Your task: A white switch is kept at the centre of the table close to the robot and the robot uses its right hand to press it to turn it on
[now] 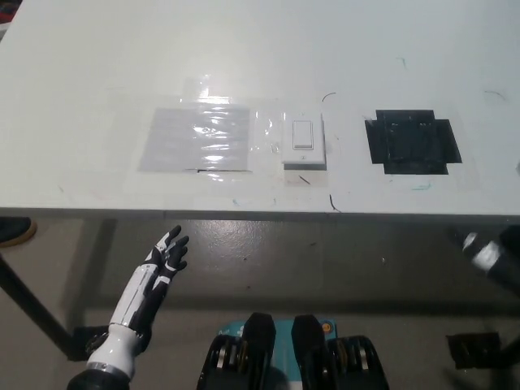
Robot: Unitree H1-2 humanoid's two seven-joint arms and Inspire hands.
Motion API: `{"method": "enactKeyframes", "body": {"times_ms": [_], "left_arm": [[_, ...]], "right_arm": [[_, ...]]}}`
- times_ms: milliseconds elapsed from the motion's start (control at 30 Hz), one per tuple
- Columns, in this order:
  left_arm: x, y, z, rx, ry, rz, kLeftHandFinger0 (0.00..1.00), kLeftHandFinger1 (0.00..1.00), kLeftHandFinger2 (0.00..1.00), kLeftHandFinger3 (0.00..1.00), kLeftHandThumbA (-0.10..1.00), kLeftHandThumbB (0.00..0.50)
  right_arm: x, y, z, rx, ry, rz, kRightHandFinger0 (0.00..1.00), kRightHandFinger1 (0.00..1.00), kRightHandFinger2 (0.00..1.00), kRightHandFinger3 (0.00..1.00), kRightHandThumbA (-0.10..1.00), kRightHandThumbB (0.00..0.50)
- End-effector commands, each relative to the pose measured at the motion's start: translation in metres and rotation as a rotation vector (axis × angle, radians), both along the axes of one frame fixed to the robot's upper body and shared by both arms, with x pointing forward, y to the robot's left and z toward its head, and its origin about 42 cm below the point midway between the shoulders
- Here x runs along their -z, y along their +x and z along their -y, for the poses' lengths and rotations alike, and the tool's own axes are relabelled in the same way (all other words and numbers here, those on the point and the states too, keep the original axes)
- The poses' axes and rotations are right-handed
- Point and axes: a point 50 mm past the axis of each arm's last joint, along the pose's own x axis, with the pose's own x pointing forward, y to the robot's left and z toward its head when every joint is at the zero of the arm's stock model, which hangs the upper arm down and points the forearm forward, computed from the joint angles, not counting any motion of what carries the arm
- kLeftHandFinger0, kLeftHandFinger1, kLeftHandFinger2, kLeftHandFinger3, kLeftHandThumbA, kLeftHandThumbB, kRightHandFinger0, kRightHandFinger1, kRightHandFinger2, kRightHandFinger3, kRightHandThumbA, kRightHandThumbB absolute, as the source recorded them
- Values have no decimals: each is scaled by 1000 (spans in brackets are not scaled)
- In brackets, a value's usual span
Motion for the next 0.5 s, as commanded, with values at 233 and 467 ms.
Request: {"method": "enactKeyframes", "body": {"times_ms": [233, 467], "left_arm": [[-16, 4, -1, 12, 3, 54, 1000, 1000, 1000, 1000, 916, 0], [-16, 4, -2, 17, 0, 58, 1000, 1000, 1000, 1000, 900, 0]], "right_arm": [[-224, 88, 1, -241, -532, 42, 1000, 1000, 1000, 1000, 1000, 148], [-274, 141, -35, -346, -759, -103, 1000, 1000, 1000, 1000, 1000, 219]]}}
